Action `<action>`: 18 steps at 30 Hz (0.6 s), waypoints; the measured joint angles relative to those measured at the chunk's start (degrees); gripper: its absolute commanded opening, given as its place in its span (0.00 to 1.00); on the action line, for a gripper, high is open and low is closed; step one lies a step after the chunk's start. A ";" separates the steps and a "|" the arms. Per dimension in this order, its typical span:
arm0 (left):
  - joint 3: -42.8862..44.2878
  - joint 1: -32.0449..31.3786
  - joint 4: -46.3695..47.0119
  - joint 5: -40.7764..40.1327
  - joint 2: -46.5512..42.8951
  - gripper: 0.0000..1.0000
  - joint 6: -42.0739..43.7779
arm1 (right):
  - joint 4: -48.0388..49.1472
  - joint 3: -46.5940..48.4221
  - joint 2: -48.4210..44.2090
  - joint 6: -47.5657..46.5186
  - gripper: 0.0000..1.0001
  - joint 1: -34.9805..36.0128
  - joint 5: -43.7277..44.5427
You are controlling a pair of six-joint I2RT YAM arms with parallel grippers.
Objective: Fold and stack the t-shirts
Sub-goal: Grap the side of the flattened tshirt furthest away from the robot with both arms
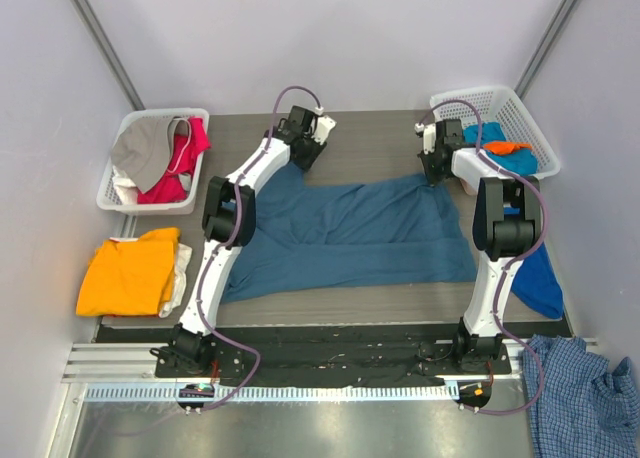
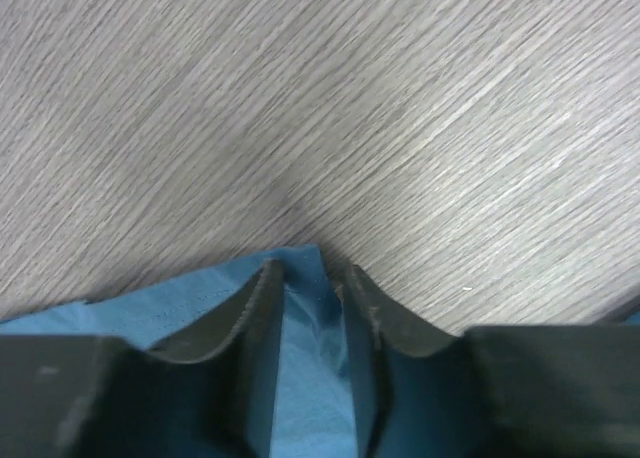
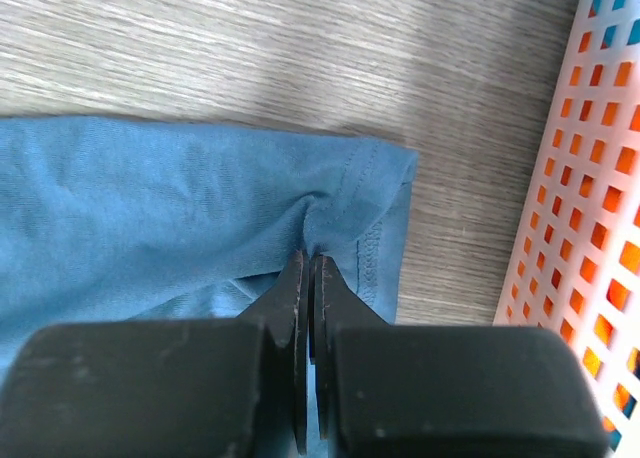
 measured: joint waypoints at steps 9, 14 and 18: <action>0.04 0.00 -0.52 -3.52 0.09 0.00 -1.09 | 0.55 -0.96 -0.94 0.00 0.01 0.00 -1.01; -1.31 0.00 0.63 -5.51 -0.55 0.00 -1.18 | 0.81 -1.16 -1.03 -0.02 0.01 0.00 -0.96; -2.36 0.04 0.11 -7.69 -2.10 0.00 -1.22 | 0.74 -1.27 -1.70 -0.02 0.01 0.00 -0.92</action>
